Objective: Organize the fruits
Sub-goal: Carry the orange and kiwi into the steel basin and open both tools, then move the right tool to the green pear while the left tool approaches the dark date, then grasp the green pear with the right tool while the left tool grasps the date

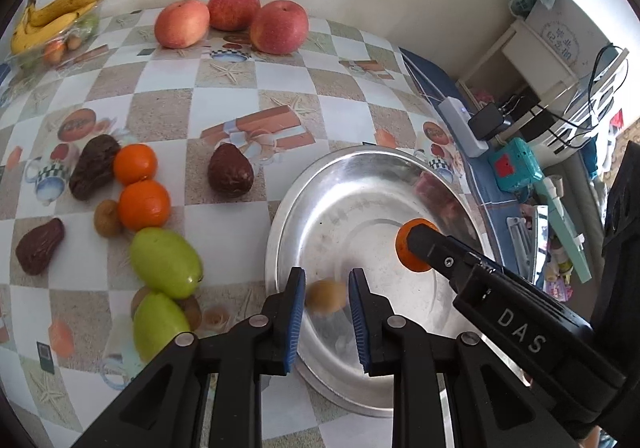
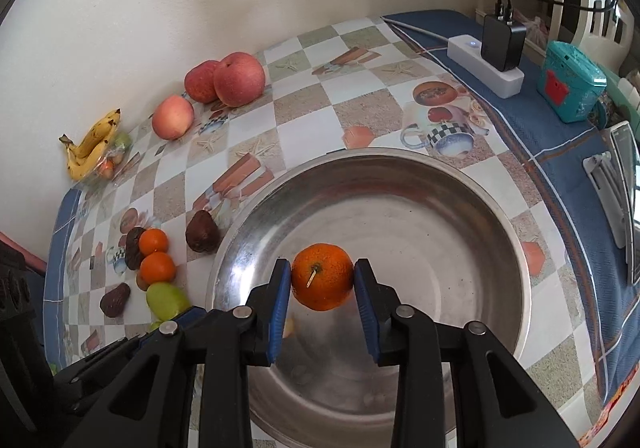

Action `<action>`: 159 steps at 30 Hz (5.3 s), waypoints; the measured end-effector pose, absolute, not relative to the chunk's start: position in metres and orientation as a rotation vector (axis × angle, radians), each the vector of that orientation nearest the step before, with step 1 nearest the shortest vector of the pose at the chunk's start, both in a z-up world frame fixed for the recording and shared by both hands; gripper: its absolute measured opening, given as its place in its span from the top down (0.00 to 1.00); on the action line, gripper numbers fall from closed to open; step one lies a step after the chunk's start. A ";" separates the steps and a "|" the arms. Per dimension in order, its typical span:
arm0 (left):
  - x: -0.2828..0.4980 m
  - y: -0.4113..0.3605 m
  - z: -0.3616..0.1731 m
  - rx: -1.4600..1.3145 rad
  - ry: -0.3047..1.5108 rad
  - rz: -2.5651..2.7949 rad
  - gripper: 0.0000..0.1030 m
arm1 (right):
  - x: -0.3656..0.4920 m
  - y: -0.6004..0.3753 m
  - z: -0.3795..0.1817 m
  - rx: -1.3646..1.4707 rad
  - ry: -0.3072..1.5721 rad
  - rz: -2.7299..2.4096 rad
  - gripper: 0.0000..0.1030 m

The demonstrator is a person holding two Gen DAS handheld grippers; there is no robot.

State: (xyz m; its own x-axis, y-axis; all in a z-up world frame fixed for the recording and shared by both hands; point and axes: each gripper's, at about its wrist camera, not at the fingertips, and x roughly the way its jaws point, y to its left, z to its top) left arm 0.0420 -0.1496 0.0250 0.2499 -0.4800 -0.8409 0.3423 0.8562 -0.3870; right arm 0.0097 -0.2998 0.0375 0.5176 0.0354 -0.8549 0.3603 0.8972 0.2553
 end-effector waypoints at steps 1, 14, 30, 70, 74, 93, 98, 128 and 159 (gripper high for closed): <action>0.042 -0.150 0.024 -0.136 1.198 -0.562 0.75 | 0.011 -0.301 0.037 0.435 1.019 -0.204 0.66; 0.047 -0.123 0.022 -0.165 1.204 -0.464 0.61 | 0.015 -0.305 0.041 0.414 1.030 -0.221 0.63; 0.069 -0.002 0.014 -0.192 1.145 -0.010 0.00 | 0.026 -0.273 0.036 0.397 1.066 -0.124 0.11; 0.092 0.048 -0.016 -0.353 1.220 -0.027 0.00 | 0.033 -0.144 -0.008 0.231 1.232 0.181 0.23; 0.093 0.052 -0.016 -0.361 1.216 -0.026 0.00 | 0.034 -0.144 -0.009 0.238 1.234 0.181 0.23; 0.117 0.040 -0.028 -0.167 1.252 -0.032 0.00 | 0.034 -0.117 -0.024 0.091 1.234 0.064 0.15; 0.124 0.035 -0.032 -0.061 1.255 -0.030 0.00 | 0.036 -0.107 -0.030 0.035 1.231 0.003 0.14; 0.128 0.041 -0.039 0.039 1.215 -0.068 0.00 | 0.049 -0.097 -0.040 0.133 1.256 -0.085 0.00; 0.123 0.022 -0.004 0.052 1.204 -0.191 0.66 | 0.030 -0.119 0.008 0.227 1.157 -0.034 0.61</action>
State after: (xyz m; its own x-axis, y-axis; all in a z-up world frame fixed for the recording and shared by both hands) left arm 0.1231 0.0216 -0.0035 0.3449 -0.1196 -0.9310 0.1743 0.9828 -0.0617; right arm 0.0299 -0.1186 0.0082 0.4039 0.0896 -0.9104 0.1436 0.9766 0.1598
